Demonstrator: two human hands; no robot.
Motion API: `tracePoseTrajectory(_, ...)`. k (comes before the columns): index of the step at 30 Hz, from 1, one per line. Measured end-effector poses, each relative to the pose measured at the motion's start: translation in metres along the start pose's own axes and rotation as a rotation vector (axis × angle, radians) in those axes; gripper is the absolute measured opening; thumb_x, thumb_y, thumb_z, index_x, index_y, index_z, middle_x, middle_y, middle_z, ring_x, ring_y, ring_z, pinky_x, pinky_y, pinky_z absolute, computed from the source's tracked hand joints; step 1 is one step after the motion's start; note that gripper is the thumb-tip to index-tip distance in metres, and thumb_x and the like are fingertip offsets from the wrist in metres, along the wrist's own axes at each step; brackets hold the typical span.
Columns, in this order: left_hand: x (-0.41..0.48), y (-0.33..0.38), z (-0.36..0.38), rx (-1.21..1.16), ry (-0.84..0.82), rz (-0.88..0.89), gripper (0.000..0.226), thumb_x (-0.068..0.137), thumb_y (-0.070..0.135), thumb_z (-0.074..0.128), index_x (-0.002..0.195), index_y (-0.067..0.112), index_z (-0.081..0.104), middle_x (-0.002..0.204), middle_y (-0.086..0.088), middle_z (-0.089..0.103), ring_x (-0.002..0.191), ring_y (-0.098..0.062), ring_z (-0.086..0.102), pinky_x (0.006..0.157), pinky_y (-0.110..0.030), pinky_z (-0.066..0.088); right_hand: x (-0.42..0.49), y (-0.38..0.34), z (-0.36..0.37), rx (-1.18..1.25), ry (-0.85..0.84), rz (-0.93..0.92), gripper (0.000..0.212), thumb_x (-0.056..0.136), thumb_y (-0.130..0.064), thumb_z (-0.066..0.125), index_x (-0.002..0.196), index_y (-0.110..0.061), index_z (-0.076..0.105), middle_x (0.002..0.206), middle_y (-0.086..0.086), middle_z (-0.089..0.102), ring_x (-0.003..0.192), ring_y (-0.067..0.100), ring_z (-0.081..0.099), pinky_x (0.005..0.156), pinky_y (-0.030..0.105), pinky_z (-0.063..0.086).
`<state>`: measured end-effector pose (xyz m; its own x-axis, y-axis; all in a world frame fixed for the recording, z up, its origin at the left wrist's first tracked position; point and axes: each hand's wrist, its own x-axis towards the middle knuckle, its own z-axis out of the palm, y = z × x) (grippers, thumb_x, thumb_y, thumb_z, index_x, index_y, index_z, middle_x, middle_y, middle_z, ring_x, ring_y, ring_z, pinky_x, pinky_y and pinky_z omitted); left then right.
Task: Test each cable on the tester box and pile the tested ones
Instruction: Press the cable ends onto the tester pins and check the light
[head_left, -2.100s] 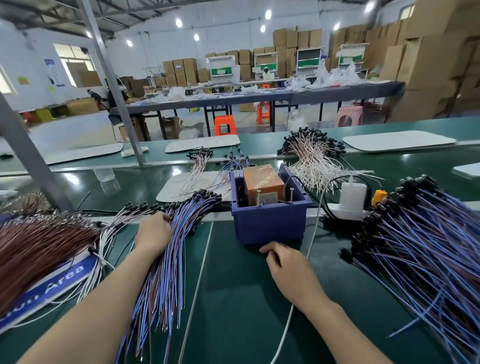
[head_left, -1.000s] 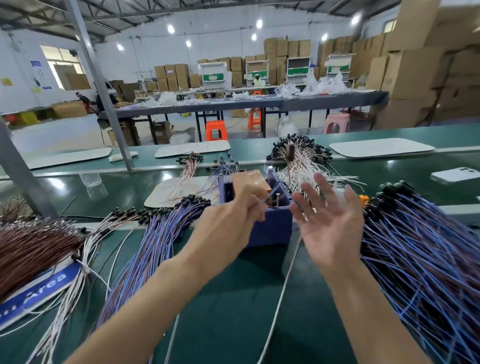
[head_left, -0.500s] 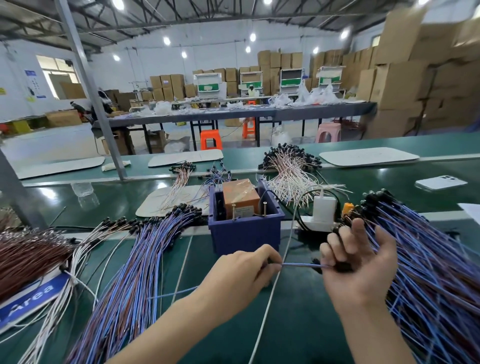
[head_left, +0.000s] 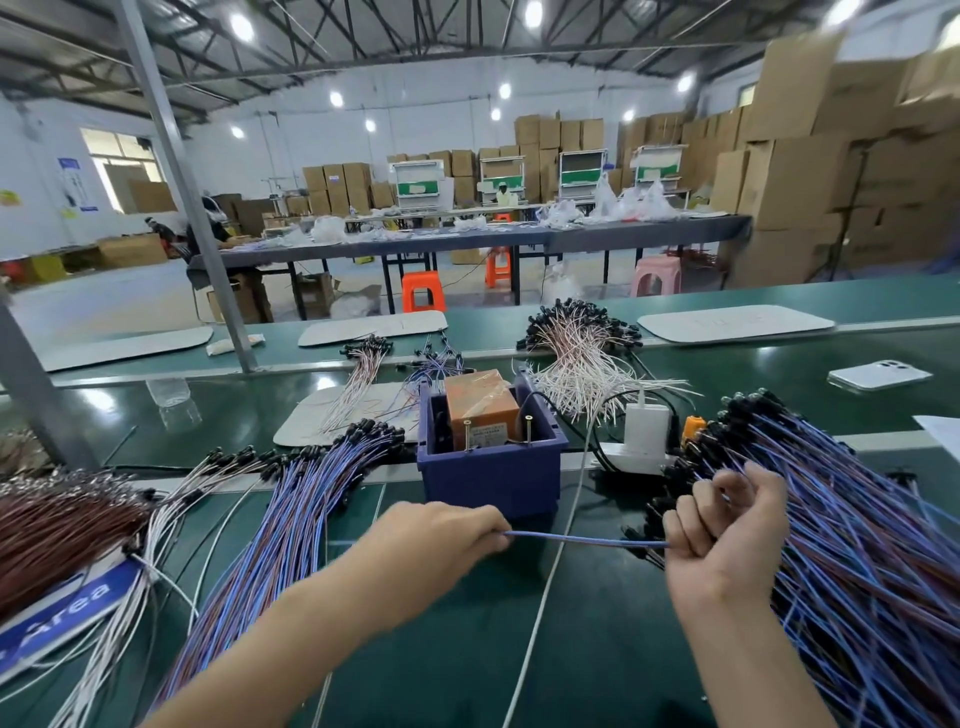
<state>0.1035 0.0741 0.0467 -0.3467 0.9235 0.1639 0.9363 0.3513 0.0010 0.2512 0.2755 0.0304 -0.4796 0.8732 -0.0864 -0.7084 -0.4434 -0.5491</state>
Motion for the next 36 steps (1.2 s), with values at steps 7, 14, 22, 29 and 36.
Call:
tracePoseTrajectory(7, -0.013, -0.041, -0.018, 0.359, 0.593, 0.007, 0.038, 0.070, 0.008, 0.086, 0.102, 0.026, 0.076, 0.110, -0.002, 0.066, 0.110, -0.030, 0.055, 0.100, -0.039, 0.034, 0.013, 0.006, -0.021, -0.403, -0.159, 0.065, 0.026, 0.101, -0.029, 0.048, 0.082, -0.014, 0.058, 0.047, -0.007, 0.022, 0.036, 0.008, 0.015, 0.032, 0.020, 0.014)
tracePoseTrajectory(14, 0.003, 0.016, 0.013, 0.251, 0.692, 0.281, 0.028, 0.091, 0.024, 0.057, 0.114, 0.028, 0.072, 0.102, 0.003, 0.058, 0.095, -0.021, 0.051, 0.083, -0.035, 0.040, -0.006, 0.055, -0.006, -0.667, -0.528, 0.248, 0.044, 0.082, -0.057, 0.059, 0.091, -0.019, 0.078, 0.051, -0.005, 0.033, 0.036, 0.007, 0.021, 0.032, 0.018, 0.021)
tracePoseTrajectory(22, 0.012, 0.025, 0.082, 0.032, 0.631, 0.183, 0.025, 0.095, 0.020, 0.055, 0.112, 0.021, 0.074, 0.107, 0.005, 0.067, 0.093, -0.016, 0.064, 0.080, -0.029, 0.049, -0.003, 0.085, -0.010, -0.711, -0.550, 0.210, 0.040, 0.080, -0.055, 0.062, 0.096, -0.021, 0.080, 0.049, -0.005, 0.042, 0.039, 0.006, 0.031, 0.038, 0.018, 0.026)
tracePoseTrajectory(29, 0.013, 0.021, 0.100, -0.743, 0.649, -0.186, 0.055, 0.087, -0.005, 0.048, 0.112, 0.043, 0.058, 0.103, 0.015, 0.065, 0.087, -0.011, 0.065, 0.077, -0.017, 0.049, 0.004, 0.100, -0.015, -0.751, -0.477, 0.116, 0.035, 0.073, -0.057, 0.066, 0.089, -0.029, 0.081, 0.062, -0.008, 0.069, 0.057, 0.000, 0.062, 0.054, 0.010, 0.045)
tracePoseTrajectory(36, 0.019, 0.008, 0.095, -1.227, 0.572, -0.411, 0.016, 0.099, 0.029, 0.054, 0.093, 0.037, 0.067, 0.082, -0.003, 0.069, 0.065, -0.015, 0.061, 0.060, -0.026, 0.050, 0.011, 0.102, -0.019, -0.847, -0.459, 0.066, 0.021, 0.077, -0.051, 0.068, 0.082, -0.034, 0.080, 0.076, -0.007, 0.075, 0.068, -0.001, 0.067, 0.062, 0.007, 0.047)
